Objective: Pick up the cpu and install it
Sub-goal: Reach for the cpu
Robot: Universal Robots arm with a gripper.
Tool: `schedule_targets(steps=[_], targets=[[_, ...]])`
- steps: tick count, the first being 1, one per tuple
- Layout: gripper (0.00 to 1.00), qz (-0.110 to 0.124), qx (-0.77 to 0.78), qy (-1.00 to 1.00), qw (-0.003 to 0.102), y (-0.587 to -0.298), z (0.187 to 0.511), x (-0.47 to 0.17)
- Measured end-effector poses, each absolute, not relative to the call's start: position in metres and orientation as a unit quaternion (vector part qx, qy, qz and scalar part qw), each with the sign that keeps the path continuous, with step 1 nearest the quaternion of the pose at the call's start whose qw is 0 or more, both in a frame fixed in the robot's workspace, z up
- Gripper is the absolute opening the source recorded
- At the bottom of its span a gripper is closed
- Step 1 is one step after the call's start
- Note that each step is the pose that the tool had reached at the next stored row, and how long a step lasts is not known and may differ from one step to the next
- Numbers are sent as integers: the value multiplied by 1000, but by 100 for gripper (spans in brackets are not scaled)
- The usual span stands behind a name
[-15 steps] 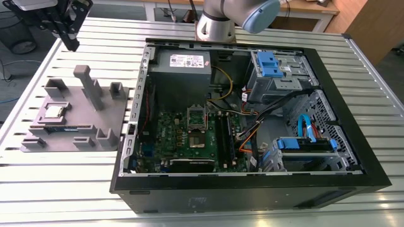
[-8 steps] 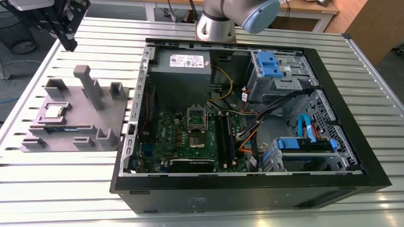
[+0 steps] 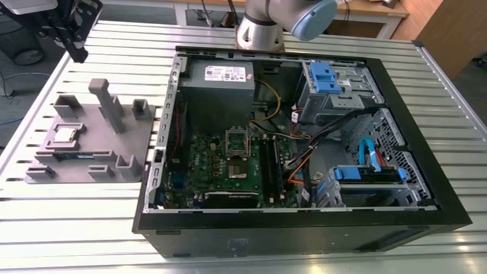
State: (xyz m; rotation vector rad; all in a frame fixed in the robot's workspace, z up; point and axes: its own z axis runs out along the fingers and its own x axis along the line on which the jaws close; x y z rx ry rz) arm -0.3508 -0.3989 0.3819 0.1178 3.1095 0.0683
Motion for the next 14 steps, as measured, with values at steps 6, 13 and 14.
schedule_targets(steps=[6,13,14], targets=[[11,22,38,999,15,-399,378,-359],[11,22,38,999,15,-400,373,-370],[11,22,38,999,15,-400,372,-372]])
